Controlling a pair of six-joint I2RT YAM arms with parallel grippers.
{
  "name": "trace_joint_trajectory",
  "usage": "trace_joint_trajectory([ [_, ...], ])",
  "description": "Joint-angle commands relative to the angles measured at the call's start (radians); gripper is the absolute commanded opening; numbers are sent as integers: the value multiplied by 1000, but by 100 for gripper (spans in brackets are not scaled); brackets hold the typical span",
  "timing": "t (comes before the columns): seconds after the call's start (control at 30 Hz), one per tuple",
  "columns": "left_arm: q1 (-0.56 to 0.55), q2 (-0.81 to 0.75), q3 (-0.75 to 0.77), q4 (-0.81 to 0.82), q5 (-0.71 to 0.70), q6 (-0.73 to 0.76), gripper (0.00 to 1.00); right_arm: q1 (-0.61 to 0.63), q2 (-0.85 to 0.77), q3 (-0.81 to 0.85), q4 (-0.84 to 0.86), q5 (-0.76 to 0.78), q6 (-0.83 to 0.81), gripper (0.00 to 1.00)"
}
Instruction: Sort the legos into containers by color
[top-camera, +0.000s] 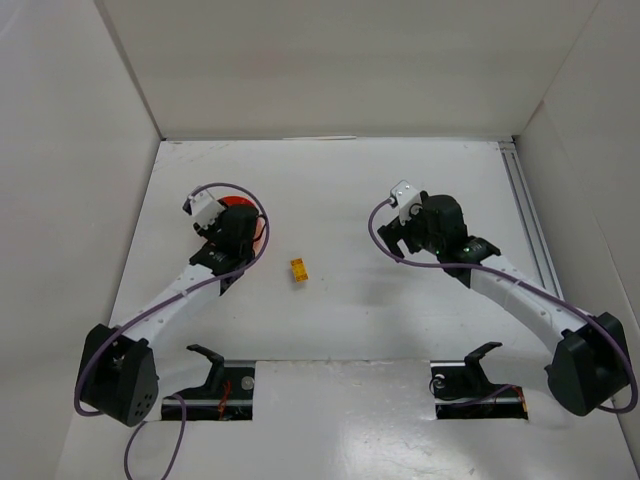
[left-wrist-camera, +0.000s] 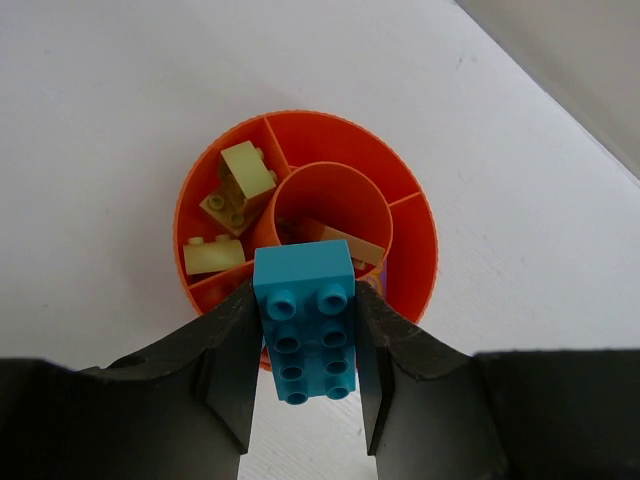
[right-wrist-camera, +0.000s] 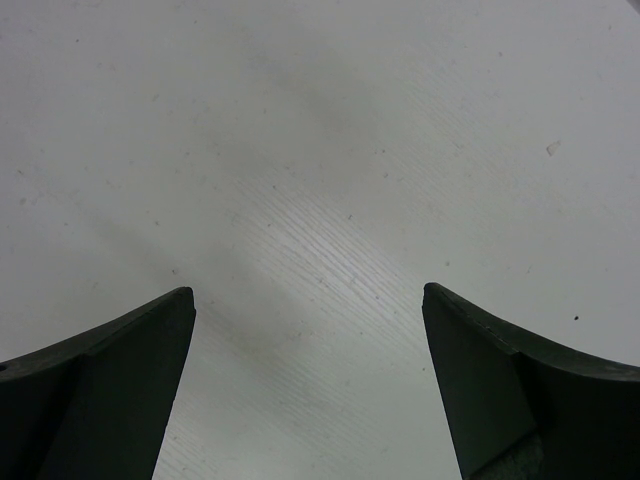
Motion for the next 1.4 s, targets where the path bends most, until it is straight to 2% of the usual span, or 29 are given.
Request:
trace_joint_trajectory([
  [0.0, -10, -19, -32, 115, -99, -23, 0, -16, 15, 5, 46, 12, 8, 100],
  [0.23, -51, 1, -92, 190, -192, -76, 0, -16, 47, 5, 46, 1, 8, 100],
  [0.33, -61, 27, -92, 190, -267, -150, 0, -25, 57, 14, 46, 1, 8, 100],
  [0.4, -71, 42, -82, 152, -306, -232, 0, -25, 57, 14, 46, -8, 8, 100],
  [0.57, -98, 117, -54, 122, -382, -332, 0, -34, 66, 14, 46, -8, 8, 100],
  [0.67, -110, 169, -2, 38, -441, -456, 0, -34, 75, 14, 46, -19, 8, 100],
  [0.8, -122, 283, 102, -196, -496, -654, 0, -43, 75, 14, 46, -19, 8, 100],
  [0.83, -122, 304, 124, -321, -507, -791, 0, -43, 75, 14, 46, -28, 8, 100],
  [0.9, -151, 346, 190, -461, -539, -944, 0, -54, 75, 14, 46, -38, 8, 100],
  [0.93, -170, 392, 214, -634, -559, -1135, 0, -54, 84, 14, 46, -38, 8, 100],
  [1.03, -188, 516, 305, -946, -583, -1503, 0, -54, 84, 14, 46, -48, 8, 100],
  [1.07, -200, 551, 329, -1097, -596, -1620, 0, -63, 95, 14, 46, -59, 8, 100],
  [1.17, -200, 602, 391, -1099, -594, -1603, 0, -63, 104, 14, 46, -82, -1, 100],
  [1.37, -210, 584, 380, -1099, -585, -1640, 1, -72, 104, 14, 46, -91, -1, 100],
])
